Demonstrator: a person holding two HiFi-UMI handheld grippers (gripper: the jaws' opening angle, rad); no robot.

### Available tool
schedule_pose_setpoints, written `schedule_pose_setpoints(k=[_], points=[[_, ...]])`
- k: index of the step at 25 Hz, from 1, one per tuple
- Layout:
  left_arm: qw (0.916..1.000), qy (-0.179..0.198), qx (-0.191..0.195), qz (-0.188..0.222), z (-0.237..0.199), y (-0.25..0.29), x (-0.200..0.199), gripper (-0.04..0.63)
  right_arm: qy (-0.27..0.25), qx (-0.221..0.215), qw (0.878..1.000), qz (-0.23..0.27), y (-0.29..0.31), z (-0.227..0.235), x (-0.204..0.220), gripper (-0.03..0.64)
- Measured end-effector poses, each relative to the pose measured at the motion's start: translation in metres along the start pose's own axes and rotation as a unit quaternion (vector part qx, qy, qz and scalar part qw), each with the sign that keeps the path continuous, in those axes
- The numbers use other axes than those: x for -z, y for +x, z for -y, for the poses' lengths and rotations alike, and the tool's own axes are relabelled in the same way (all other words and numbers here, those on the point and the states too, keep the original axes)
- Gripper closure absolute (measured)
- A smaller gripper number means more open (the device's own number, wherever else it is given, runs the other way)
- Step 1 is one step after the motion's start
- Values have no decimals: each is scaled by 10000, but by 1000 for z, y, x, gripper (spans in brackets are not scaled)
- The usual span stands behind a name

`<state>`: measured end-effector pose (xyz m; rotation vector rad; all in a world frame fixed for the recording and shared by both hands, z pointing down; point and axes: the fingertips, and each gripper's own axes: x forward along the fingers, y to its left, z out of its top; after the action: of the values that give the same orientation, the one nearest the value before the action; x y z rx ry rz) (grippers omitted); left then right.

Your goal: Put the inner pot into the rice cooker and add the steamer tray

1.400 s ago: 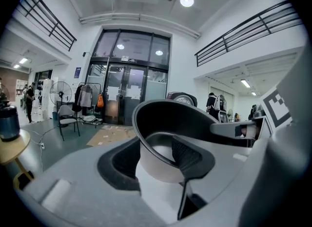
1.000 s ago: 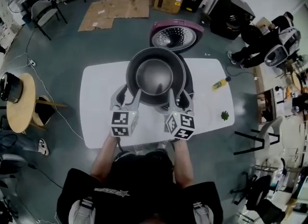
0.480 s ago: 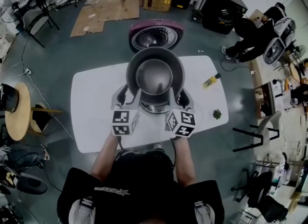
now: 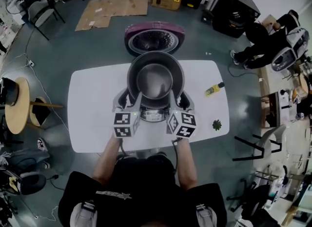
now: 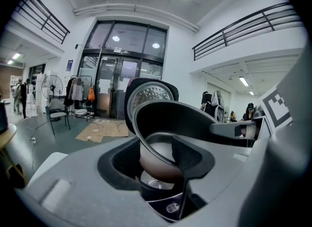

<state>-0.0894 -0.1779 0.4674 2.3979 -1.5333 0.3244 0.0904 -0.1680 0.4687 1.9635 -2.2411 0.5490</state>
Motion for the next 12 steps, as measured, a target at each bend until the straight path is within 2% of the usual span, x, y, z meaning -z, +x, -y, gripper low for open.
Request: schedule_pose_setpoints(k=[12], points=[[9975, -244, -369, -547, -8, 25, 30, 380, 25, -275, 9972, -696, 38, 12, 28, 460]])
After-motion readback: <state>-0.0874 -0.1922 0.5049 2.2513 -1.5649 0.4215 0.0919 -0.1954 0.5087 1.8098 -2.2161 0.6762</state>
